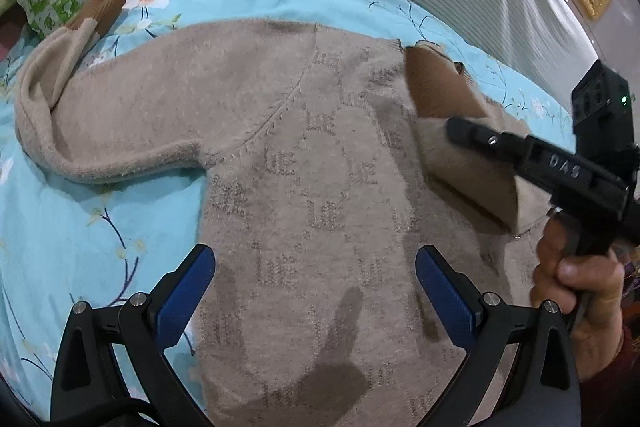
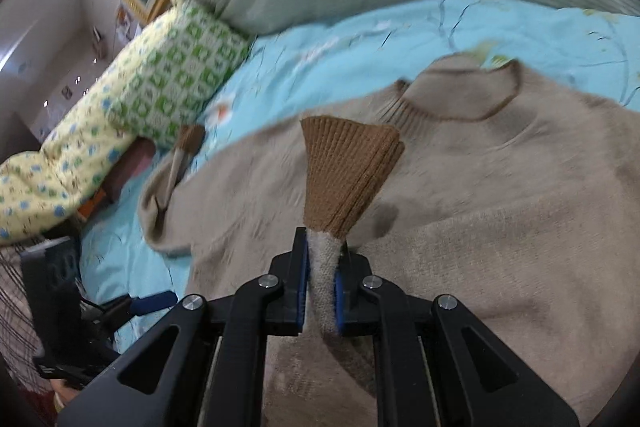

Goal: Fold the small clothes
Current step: 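Fold the sleeve across the body with the right gripper while the left gripper grasps the other cuff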

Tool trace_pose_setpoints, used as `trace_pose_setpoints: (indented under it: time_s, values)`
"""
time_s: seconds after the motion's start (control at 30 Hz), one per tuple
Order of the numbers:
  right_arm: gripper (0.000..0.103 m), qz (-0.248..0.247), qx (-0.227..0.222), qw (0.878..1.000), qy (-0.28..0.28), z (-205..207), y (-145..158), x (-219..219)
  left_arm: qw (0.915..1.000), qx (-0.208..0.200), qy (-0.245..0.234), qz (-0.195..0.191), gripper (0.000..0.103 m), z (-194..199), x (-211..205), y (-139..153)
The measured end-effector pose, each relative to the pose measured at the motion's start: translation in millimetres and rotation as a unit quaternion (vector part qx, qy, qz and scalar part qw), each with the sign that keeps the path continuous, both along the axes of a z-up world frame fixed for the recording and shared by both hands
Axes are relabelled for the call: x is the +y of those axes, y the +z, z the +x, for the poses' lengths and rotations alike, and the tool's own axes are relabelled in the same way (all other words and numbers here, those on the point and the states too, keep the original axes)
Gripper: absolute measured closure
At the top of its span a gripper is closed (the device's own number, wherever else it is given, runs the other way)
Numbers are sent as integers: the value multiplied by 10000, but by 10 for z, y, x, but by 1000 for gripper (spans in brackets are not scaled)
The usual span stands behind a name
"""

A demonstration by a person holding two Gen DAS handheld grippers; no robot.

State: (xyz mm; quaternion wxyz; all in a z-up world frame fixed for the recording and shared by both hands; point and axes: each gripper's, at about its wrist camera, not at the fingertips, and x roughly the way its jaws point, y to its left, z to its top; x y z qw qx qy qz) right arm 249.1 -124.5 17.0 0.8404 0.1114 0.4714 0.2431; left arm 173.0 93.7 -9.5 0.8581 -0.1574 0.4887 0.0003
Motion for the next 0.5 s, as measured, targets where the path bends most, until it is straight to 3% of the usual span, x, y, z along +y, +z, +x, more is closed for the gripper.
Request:
trace_pose_setpoints:
  time_s: [0.1,0.13,0.2,0.33,0.5]
  values:
    - [85,160,121,9998,74,-11,-79,30,10000,27,-12,-77,2,39,-31,-10]
    - [71,314,214,9992,110,-14,-104,29,9999,18,-40,-104,2,60,-58,-6]
    - [57,633,236,9976,152,-62,-81,-23,9999,-4,-87,-137,2,116,-113,6]
    - [56,913,-9,9958,-89,-227,100,-261,9991,27,-167,-386,2,298,-219,-32]
    - [54,969,-178,9922,-765,-472,222,-750,9940,197,86,-1071,2,591,-288,-142]
